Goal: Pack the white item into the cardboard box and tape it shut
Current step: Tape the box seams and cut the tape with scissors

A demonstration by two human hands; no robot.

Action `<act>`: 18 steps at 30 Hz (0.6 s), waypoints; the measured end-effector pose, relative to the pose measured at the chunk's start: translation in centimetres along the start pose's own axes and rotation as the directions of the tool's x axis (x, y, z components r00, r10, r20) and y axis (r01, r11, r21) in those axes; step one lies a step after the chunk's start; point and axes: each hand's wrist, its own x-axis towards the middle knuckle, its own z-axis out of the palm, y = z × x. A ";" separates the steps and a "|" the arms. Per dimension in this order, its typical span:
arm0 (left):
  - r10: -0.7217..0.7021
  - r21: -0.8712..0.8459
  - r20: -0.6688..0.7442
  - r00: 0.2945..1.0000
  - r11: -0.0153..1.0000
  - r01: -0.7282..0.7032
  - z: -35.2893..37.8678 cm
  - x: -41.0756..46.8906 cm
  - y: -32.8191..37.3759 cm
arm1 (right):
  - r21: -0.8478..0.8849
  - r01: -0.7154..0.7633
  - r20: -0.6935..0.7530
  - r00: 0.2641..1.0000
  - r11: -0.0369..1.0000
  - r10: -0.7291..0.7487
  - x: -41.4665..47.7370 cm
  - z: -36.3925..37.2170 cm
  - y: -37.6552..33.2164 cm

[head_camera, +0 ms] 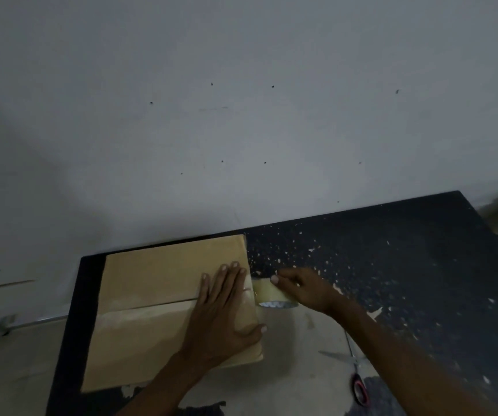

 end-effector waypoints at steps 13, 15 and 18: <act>0.090 0.062 -0.076 0.993 0.994 -0.086 -1.9 1.8 -0.9 | 0.108 -0.186 -0.010 0.982 0.977 0.188 0.0 1.3 0.9; 0.179 0.106 -0.126 0.976 0.980 -0.166 -3.0 3.9 -1.4 | 0.126 -0.226 -0.023 0.973 0.966 0.231 0.3 1.0 0.8; 0.270 0.083 -0.063 0.961 0.961 -0.264 -4.0 7.8 -1.5 | 0.127 -0.244 -0.011 0.969 0.961 0.247 1.0 0.8 0.1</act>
